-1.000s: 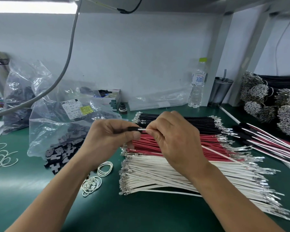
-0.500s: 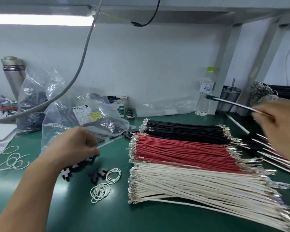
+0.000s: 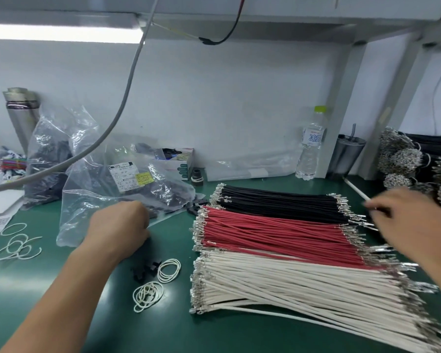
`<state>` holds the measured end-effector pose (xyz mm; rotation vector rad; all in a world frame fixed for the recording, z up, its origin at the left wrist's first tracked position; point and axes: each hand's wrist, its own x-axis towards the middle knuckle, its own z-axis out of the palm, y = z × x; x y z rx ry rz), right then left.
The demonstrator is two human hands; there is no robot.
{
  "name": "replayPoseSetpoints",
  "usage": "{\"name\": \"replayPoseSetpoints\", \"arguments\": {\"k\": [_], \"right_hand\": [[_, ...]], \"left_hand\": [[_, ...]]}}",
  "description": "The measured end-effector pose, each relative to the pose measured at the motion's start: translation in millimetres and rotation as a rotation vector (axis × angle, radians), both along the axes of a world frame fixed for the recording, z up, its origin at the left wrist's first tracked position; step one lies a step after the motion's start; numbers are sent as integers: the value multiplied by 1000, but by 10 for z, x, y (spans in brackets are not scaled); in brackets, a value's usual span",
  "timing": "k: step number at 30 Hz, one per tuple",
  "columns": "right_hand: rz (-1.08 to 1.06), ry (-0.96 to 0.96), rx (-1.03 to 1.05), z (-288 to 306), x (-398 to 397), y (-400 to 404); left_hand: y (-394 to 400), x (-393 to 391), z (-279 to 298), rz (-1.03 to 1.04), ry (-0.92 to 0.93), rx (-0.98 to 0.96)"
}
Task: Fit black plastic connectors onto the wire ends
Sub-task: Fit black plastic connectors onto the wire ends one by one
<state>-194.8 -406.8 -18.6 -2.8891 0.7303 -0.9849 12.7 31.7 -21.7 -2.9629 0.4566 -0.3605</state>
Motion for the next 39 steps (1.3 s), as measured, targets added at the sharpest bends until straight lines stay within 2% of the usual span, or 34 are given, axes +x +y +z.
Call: {"name": "replayPoseSetpoints", "arguments": {"k": [3, 7, 10, 15, 18, 22, 26, 31, 35, 37, 39], "right_hand": [[274, 99, 106, 144, 604, 632], [458, 213, 266, 99, 1328, 1148], [447, 305, 224, 4, 1594, 1304], [429, 264, 170, -53, 1635, 1274], [434, 235, 137, -32, 1574, 1230], [438, 178, 172, 113, 1562, 1183], [435, 223, 164, 237, 1574, 1157], [474, 138, 46, 311, 1568, 1155], [490, -65, -224, 492, 1425, 1206], [532, -172, -268, 508, 1258, 1264], [578, -239, -286, 390, 1046, 1344]], "left_hand": [[-48, -34, -28, -19, 30, -20], [-77, -48, -47, -85, 24, -24], [-82, -73, -54, -115, 13, -6], [-32, -76, -39, -154, 140, -67], [-58, -86, -40, -181, 227, -185], [-58, -42, -68, -159, 200, -368], [-88, -55, -82, -135, 131, -308], [-157, -85, -114, -174, 44, -177], [-123, -57, -90, -269, 169, -181], [-95, -52, -77, -292, 213, -213], [-93, -64, -86, -301, 183, -206]]}}
